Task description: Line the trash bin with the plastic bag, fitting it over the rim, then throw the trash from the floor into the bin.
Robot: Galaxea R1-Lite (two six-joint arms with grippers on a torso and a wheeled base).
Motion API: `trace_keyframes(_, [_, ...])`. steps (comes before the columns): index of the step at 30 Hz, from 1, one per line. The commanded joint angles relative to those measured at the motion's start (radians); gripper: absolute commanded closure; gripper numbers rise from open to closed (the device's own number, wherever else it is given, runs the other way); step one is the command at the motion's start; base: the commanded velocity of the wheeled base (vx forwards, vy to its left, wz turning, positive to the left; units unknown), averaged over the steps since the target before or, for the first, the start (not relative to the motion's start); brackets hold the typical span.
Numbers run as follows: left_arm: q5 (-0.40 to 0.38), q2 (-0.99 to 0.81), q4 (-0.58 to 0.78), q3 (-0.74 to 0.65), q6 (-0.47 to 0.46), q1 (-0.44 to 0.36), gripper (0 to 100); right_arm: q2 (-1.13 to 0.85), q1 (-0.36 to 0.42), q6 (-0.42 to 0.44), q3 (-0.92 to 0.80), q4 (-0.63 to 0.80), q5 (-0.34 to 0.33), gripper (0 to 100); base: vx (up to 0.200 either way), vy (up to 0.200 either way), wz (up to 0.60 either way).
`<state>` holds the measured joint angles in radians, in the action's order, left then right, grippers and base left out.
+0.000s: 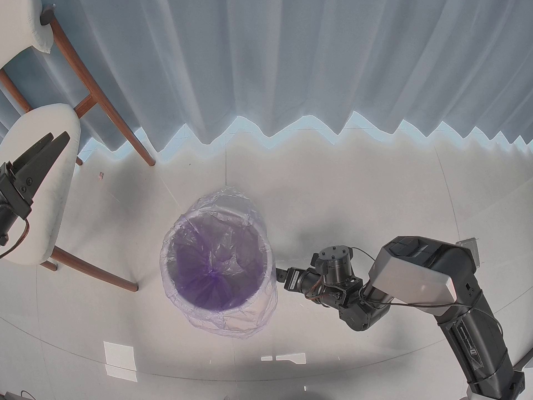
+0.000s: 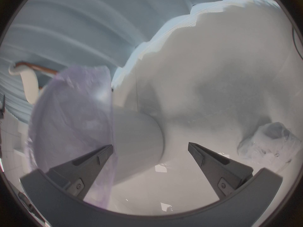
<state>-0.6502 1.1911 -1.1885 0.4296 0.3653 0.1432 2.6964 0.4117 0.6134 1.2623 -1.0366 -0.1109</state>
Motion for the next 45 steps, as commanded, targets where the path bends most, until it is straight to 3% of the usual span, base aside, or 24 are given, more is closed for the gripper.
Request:
trace_keyframes(1, [0.0, 0.001, 0.0, -0.003, -0.002, 0.001, 0, -0.004, -0.001, -0.09, 0.094, 0.147, 0.007, 0, 0.0, 0.0, 0.0])
trace_keyframes(5, [0.0, 0.002, 0.0, -0.005, -0.002, 0.001, 0, -0.02, -0.019, -0.081, 0.097, 0.221, 0.088, 0, 0.0, 0.0, 0.0])
trace_keyframes(8, [0.0, 0.001, 0.0, 0.0, -0.005, -0.001, 0, -0.056, -0.05, -0.046, 0.052, 0.178, 0.099, 0, 0.0, 0.0, 0.0])
trace_keyframes(13, [0.003, 0.015, 0.038, -0.012, -0.002, -0.08, 0, -0.184, -0.088, 0.141, -0.164, -0.022, 0.092, 0, 0.0, 0.0, 0.0])
trace_keyframes(14, [0.003, 0.015, 0.038, -0.012, -0.002, -0.08, 0, -0.184, -0.088, 0.141, -0.164, -0.022, 0.092, 0, 0.0, 0.0, 0.0])
trace_keyframes(15, [0.007, 0.009, 0.119, -0.038, 0.0, -0.152, 0, -0.19, -0.103, 0.233, -0.239, -0.168, 0.077, 0, 0.0, 0.0, 0.0])
trace_keyframes(18, [0.063, -0.001, 0.273, -0.074, 0.001, -0.277, 0, -0.162, -0.142, 0.289, -0.302, -0.442, 0.025, 0, 0.0, 0.0, 0.0])
trace_keyframes(19, [0.063, -0.001, 0.273, -0.074, 0.001, -0.277, 0, -0.162, -0.142, 0.289, -0.302, -0.442, 0.025, 0, 0.0, 0.0, 0.0])
trace_keyframes(20, [0.175, 0.018, 0.452, -0.043, 0.001, -0.386, 0, -0.162, -0.142, 0.289, -0.302, -0.442, 0.025, 0, 0.0, 0.0, 0.0])
trace_keyframes(21, [0.216, 0.044, 0.52, -0.015, 0.003, -0.421, 0, -0.13, -0.168, 0.35, -0.325, -0.533, -0.082, 0, 0.0, 0.0, 0.0])
trace_keyframes(23, [0.29, 0.15, 0.621, 0.021, 0.006, -0.471, 0, -0.107, -0.16, 0.405, -0.324, -0.534, -0.089, 0, 0.0, 0.0, 0.0])
trace_keyframes(24, [0.333, 0.229, 0.645, 0.02, 0.009, -0.488, 0, -0.073, -0.152, 0.41, -0.301, -0.534, -0.085, 0, 0.0, 0.0, 0.0])
trace_keyframes(27, [0.353, 0.341, 0.627, 0.032, 0.018, -0.488, 0, -0.059, -0.157, 0.404, -0.267, -0.534, -0.084, 0, 0.0, 0.0, 0.0])
trace_keyframes(33, [0.377, 0.627, 0.592, 0.153, 0.178, -0.514, 0, -0.043, -0.16, 0.393, -0.245, -0.534, -0.084, 0, 0.0, 0.0, 0.0])
trace_keyframes(42, [0.661, 0.895, 0.622, 0.336, 0.201, -0.587, 0, -0.026, -0.159, 0.359, -0.241, -0.534, -0.084, 0, 0.0, 0.0, 0.0])
trace_keyframes(45, [0.69, 0.898, 0.641, 0.334, 0.248, -0.59, 0, -0.013, -0.157, 0.341, -0.227, -0.534, -0.084, 0, 0.0, 0.0, 0.0])
